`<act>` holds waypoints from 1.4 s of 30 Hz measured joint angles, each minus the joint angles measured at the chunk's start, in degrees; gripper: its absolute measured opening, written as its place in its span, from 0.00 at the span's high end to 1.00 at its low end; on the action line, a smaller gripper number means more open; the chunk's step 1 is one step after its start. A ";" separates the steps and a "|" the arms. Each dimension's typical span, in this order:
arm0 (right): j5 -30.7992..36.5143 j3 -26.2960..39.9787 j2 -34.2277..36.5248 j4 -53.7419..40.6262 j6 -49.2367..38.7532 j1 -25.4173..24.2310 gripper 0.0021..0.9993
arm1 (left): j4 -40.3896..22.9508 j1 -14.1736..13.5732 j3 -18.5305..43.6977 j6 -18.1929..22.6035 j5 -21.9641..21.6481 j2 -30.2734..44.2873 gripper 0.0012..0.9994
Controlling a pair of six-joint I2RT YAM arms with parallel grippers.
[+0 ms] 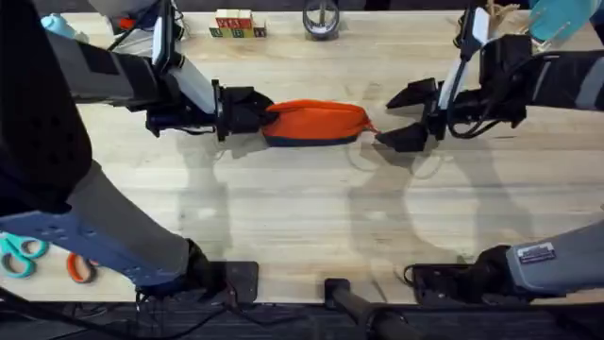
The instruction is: Unzip the bag, pick up the pens from the table one at a time and place them inside, then zip the bag closed.
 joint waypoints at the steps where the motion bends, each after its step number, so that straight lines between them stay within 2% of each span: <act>1: -0.20 0.00 0.12 0.38 -0.01 0.00 0.02 | 0.00 0.00 0.00 0.00 -0.02 0.00 0.96; 14: -3.66 0.13 3.01 4.18 -0.19 1.92 0.04 | 0.00 0.00 0.00 0.00 -0.02 0.00 0.96; 42: -5.31 0.17 7.49 7.37 -0.21 3.67 0.12 | 0.17 0.00 0.00 0.00 -0.02 0.00 0.96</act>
